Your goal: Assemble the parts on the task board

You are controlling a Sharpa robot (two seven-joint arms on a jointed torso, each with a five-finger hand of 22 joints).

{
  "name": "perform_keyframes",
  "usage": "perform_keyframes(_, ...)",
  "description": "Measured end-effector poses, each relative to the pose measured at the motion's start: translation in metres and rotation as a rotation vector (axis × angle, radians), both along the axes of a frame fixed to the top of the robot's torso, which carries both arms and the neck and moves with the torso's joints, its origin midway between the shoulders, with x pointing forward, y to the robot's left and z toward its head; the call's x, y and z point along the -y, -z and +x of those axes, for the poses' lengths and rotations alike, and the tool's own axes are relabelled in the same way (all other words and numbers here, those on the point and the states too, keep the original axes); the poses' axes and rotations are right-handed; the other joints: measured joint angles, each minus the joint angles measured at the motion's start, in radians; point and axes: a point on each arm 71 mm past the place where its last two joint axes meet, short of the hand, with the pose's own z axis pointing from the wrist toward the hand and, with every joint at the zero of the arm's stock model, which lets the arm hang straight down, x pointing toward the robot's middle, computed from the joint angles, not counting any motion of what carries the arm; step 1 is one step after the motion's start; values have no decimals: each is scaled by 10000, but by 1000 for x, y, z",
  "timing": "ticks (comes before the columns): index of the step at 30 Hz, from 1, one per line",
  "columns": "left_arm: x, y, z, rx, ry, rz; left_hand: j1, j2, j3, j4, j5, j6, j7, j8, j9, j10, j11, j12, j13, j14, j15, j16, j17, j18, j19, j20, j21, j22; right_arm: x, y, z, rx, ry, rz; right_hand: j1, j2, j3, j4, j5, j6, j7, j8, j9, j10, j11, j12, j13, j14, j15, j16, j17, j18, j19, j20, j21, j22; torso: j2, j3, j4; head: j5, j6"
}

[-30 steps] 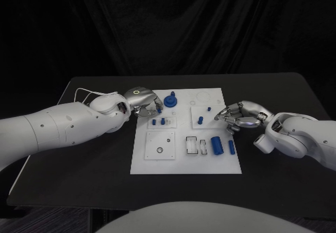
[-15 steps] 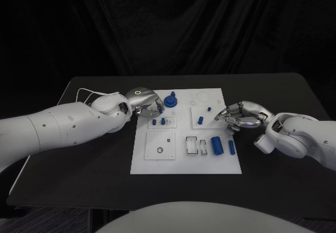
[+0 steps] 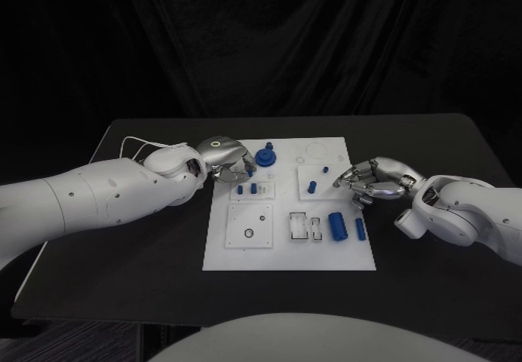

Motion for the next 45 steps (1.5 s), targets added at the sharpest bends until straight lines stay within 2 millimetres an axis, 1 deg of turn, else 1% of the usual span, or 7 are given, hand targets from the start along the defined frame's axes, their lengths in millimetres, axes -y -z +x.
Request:
perform_keyframes(21, -4, 4, 2, -369, -428, 304, -431, -302, -436, 272, -798, -2162, -223, -46, -652, -1041, 327, -612, 7, -392, 249, -357, -598, 1, -360, 216, -1155, -1, 0, 0, 0, -20, -18, 0, 0, 0, 0, 0, 0, 0, 0, 0, -11, 0, 0, 0, -12, 0, 0, 0, 1, 0, 0, 0, -48, -1, -2, 2, -1, 1, 0)
perform_keyframes(24, -7, 4, 3, -311, -535, 291, -431, -302, -594, 282, -798, -2583, -169, -45, -803, -1230, 382, -612, 102, -413, 270, -356, -641, 0, -394, 251, -1329, -1, 0, 0, 0, -21, -9, -4, 0, 0, 0, 0, 0, 0, 0, 0, -11, -2, -3, 0, -14, 0, 0, 0, 0, 1, 0, 0, -48, -1, -2, 2, 0, 1, 0)
perform_keyframes(31, -23, 0, 4, 232, -1106, 71, -488, -359, -1034, 341, -903, -3109, 630, -45, -1113, -1665, 595, -599, 276, -607, 393, -582, -999, 168, -521, 378, -2025, -1, 11, -2, -3, 18, 203, -46, 0, 0, 0, 0, 0, 0, 0, 0, -10, -100, -17, 39, -71, 0, 0, 0, -11, 1, 0, 0, -47, 4, -1, 1, 1, 99, 0)
perform_keyframes(39, -55, -10, -6, 1005, -1744, -508, -511, -382, -1209, 439, -903, -3427, 564, -45, -1301, -2006, 566, -485, 410, -980, 438, -988, -1621, 322, -804, 411, -2806, -1, 11, -35, 9, 871, 383, -2, -3, -42, 0, 0, 0, 0, 0, 44, -27, -743, -16, -330, -639, 0, 0, 58, -16, 0, 5, -5, -43, 78, -1, -19, 1, 82, 0)
perform_keyframes(42, -65, -15, -14, 1145, -1815, -1089, -363, -152, -1206, 498, -496, -2894, 199, 110, -1283, -2021, 493, -30, 589, -2090, 464, -1998, -2904, 323, -1455, 443, -3750, 3, 7, -52, 14, 1307, 397, 13, 179, -263, 86, -131, 0, 0, 0, 121, -37, -1404, -39, -1007, -1474, 120, -45, 259, 39, 0, 249, -55, 193, 196, -1, -35, 3, 88, 0)
perform_keyframes(44, -68, -19, -20, 1143, -1740, -1625, -456, 26, -1196, 657, -134, -2481, 343, 180, -1283, -2116, 688, 324, 738, -4408, 769, -3823, -4906, 546, -3100, 638, -6045, -143, 5, -63, 18, 1607, 400, -25, 277, -360, 99, -237, 0, 0, 0, 148, -45, -1488, -54, -1304, -1779, 236, -54, 368, 98, 0, 377, -80, 349, 272, -2, -52, 16, 90, 0)
perform_keyframes(45, -70, -21, -24, 1100, -1703, -1891, -490, 60, -1199, 720, -18, -2393, 372, 180, -1293, -2189, 712, 461, 801, -4947, 847, -4266, -5258, 554, -3522, 695, -6533, -209, 4, -67, 19, 1725, 387, -64, 314, -397, 120, -260, 0, 0, 0, 148, -45, -1488, -54, -1400, -1870, 278, -53, 410, 117, 0, 437, -73, 417, 312, -3, -59, 23, 90, 0)
